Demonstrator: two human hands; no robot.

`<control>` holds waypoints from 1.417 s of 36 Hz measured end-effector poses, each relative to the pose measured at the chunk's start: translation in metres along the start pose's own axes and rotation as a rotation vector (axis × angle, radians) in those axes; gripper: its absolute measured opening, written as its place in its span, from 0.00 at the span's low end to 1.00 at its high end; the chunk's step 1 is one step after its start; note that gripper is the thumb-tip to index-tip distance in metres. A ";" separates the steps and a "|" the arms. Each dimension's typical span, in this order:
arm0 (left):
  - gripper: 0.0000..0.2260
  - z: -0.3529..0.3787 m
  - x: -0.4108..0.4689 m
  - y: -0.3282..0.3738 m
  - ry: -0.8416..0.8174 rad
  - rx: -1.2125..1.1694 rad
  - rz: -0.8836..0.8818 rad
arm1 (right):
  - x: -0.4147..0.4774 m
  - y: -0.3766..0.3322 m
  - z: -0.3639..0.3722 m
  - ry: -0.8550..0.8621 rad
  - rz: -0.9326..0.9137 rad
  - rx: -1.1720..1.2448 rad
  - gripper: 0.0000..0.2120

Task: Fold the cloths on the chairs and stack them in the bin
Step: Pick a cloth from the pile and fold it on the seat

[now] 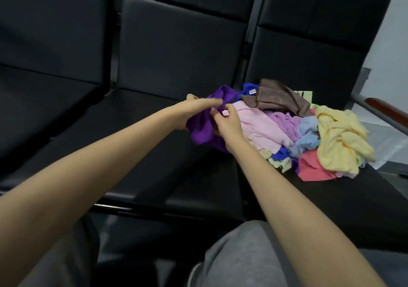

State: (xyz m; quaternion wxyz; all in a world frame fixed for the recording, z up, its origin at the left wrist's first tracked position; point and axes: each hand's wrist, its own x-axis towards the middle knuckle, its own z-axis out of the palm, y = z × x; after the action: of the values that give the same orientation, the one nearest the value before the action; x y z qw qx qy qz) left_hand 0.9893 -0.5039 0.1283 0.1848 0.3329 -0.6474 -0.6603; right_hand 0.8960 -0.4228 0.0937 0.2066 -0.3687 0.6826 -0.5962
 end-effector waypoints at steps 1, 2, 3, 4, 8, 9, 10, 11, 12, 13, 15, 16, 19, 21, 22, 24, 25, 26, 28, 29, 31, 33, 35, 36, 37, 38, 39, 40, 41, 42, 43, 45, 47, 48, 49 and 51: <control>0.30 -0.007 -0.006 -0.009 0.021 0.118 -0.019 | -0.005 0.008 0.011 0.005 0.002 -0.028 0.09; 0.27 -0.016 -0.011 -0.020 0.026 0.218 -0.044 | -0.010 0.017 0.021 -0.004 -0.011 -0.060 0.11; 0.25 -0.025 -0.014 -0.032 0.020 0.278 -0.072 | -0.017 0.029 0.030 -0.022 -0.027 -0.117 0.12; 0.22 -0.037 -0.018 -0.046 0.015 0.314 -0.098 | -0.025 0.043 0.039 -0.053 -0.040 -0.189 0.13; 0.14 -0.072 -0.030 -0.093 -0.010 0.209 -0.045 | -0.035 0.063 0.057 -0.167 -0.044 -0.381 0.18; 0.12 -0.076 -0.032 -0.096 -0.016 0.164 -0.002 | -0.033 0.060 0.058 -0.148 -0.051 -0.384 0.21; 0.11 -0.078 -0.031 -0.098 -0.005 0.175 0.045 | -0.030 0.056 0.058 -0.123 -0.083 -0.404 0.23; 0.11 -0.081 -0.031 -0.097 0.011 0.269 0.098 | -0.029 0.053 0.058 -0.112 -0.124 -0.432 0.25; 0.12 -0.083 -0.031 -0.094 0.028 0.392 0.164 | -0.030 0.048 0.058 -0.116 -0.178 -0.442 0.27; 0.12 -0.085 -0.029 -0.091 0.041 0.495 0.232 | -0.029 0.044 0.059 -0.136 -0.238 -0.437 0.30; 0.12 -0.086 -0.030 -0.085 0.064 0.679 0.315 | -0.030 0.034 0.061 -0.199 -0.345 -0.459 0.33; 0.13 -0.088 -0.030 -0.084 0.101 0.767 0.342 | -0.030 0.028 0.063 -0.221 -0.374 -0.508 0.33; 0.13 -0.092 -0.031 -0.081 0.189 0.838 0.389 | -0.028 0.013 0.071 -0.216 -0.432 -0.563 0.27; 0.12 -0.095 -0.033 -0.078 0.200 0.761 0.405 | -0.026 0.009 0.075 -0.223 -0.444 -0.601 0.17; 0.12 -0.096 -0.034 -0.077 0.207 0.730 0.402 | -0.025 0.008 0.077 -0.244 -0.405 -0.611 0.14; 0.12 -0.098 -0.036 -0.076 0.213 0.736 0.391 | -0.024 0.007 0.080 -0.261 -0.293 -0.591 0.10; 0.12 -0.097 -0.036 -0.077 0.216 0.760 0.382 | -0.023 0.007 0.081 -0.251 -0.260 -0.600 0.10; 0.12 -0.095 -0.036 -0.078 0.226 0.790 0.371 | -0.023 0.007 0.082 -0.246 -0.251 -0.642 0.11; 0.13 -0.089 -0.036 -0.079 0.247 0.844 0.359 | -0.025 0.003 0.084 -0.274 -0.270 -0.787 0.14; 0.14 -0.086 -0.036 -0.080 0.247 0.840 0.358 | -0.027 0.002 0.085 -0.283 -0.309 -0.876 0.16; 0.15 -0.080 -0.036 -0.080 0.218 0.802 0.353 | -0.029 0.000 0.084 -0.239 -0.413 -1.031 0.16; 0.15 -0.079 -0.038 -0.076 0.150 0.836 0.346 | -0.029 0.000 0.079 -0.166 -0.473 -1.123 0.14; 0.13 -0.083 -0.041 -0.070 0.083 0.913 0.357 | -0.029 0.000 0.072 -0.120 -0.518 -1.203 0.14; 0.12 -0.087 -0.041 -0.067 0.069 0.942 0.381 | -0.028 0.000 0.069 -0.102 -0.528 -1.221 0.15; 0.10 -0.092 -0.042 -0.065 0.071 0.971 0.414 | -0.028 0.000 0.066 -0.075 -0.528 -1.220 0.16; 0.10 -0.097 -0.042 -0.063 0.091 1.006 0.447 | -0.027 -0.001 0.063 -0.043 -0.525 -1.207 0.16; 0.10 -0.102 -0.042 -0.063 0.125 1.046 0.469 | -0.027 -0.002 0.059 -0.006 -0.536 -1.195 0.16; 0.11 -0.107 -0.043 -0.062 0.169 1.075 0.475 | -0.026 -0.002 0.056 0.035 -0.554 -1.192 0.17; 0.12 -0.111 -0.044 -0.062 0.215 1.093 0.476 | -0.025 -0.003 0.053 0.081 -0.572 -1.188 0.17; 0.13 -0.115 -0.044 -0.063 0.258 1.107 0.473 | -0.024 -0.005 0.050 0.124 -0.572 -1.166 0.17; 0.14 -0.119 -0.045 -0.065 0.300 1.121 0.470 | -0.023 -0.007 0.048 0.159 -0.559 -1.117 0.17; 0.14 -0.122 -0.046 -0.068 0.338 1.138 0.466 | -0.019 -0.011 0.044 0.156 -0.483 -0.974 0.17; 0.16 -0.120 -0.049 -0.070 0.279 1.075 0.496 | -0.017 -0.012 0.041 0.066 -0.418 -0.805 0.13; 0.18 -0.116 -0.051 -0.070 0.226 0.982 0.512 | -0.018 -0.012 0.041 0.006 -0.398 -0.734 0.11; 0.19 -0.110 -0.054 -0.068 0.179 0.857 0.523 | -0.020 -0.013 0.041 -0.043 -0.382 -0.705 0.11; 0.21 -0.096 -0.059 -0.066 0.102 0.609 0.498 | -0.026 -0.013 0.044 -0.120 -0.358 -0.744 0.13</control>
State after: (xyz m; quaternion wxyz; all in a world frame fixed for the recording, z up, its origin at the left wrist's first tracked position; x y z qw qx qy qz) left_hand 1.1090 -0.5279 0.0816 0.2641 0.2378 -0.8644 -0.3556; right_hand 0.9478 -0.4326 0.0935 -0.0080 -0.5652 0.7632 -0.3130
